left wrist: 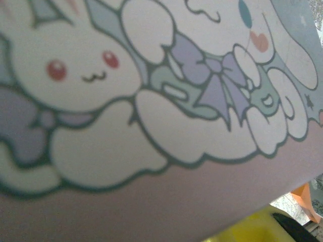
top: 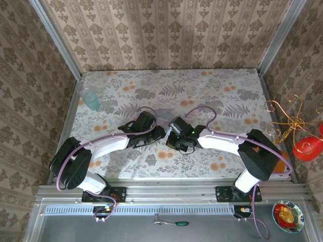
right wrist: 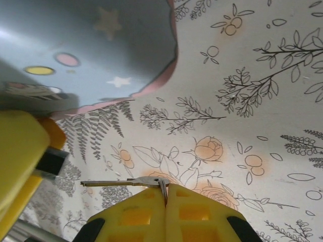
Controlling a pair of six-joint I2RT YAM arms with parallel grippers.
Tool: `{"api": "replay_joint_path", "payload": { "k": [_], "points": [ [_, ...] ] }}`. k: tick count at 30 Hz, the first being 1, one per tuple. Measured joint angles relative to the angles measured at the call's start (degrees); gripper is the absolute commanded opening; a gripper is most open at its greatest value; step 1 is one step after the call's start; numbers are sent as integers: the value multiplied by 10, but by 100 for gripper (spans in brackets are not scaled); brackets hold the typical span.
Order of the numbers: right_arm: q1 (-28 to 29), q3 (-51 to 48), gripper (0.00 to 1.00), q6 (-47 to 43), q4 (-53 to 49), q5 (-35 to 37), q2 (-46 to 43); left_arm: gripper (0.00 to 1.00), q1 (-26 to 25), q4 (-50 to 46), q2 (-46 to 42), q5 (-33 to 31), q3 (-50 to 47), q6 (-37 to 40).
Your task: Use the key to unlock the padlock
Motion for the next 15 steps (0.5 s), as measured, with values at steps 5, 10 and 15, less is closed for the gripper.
{"api": "replay_joint_path", "payload": {
  "k": [5, 10, 15],
  "points": [
    [5, 4, 0, 6, -5, 6, 10, 18, 0, 0, -2, -2, 0, -2],
    [6, 4, 0, 10, -5, 11, 10, 18, 0, 0, -2, -2, 0, -3],
    [6, 4, 0, 16, -3, 17, 10, 18, -5, 5, -2, -4, 0, -9]
  ]
}}
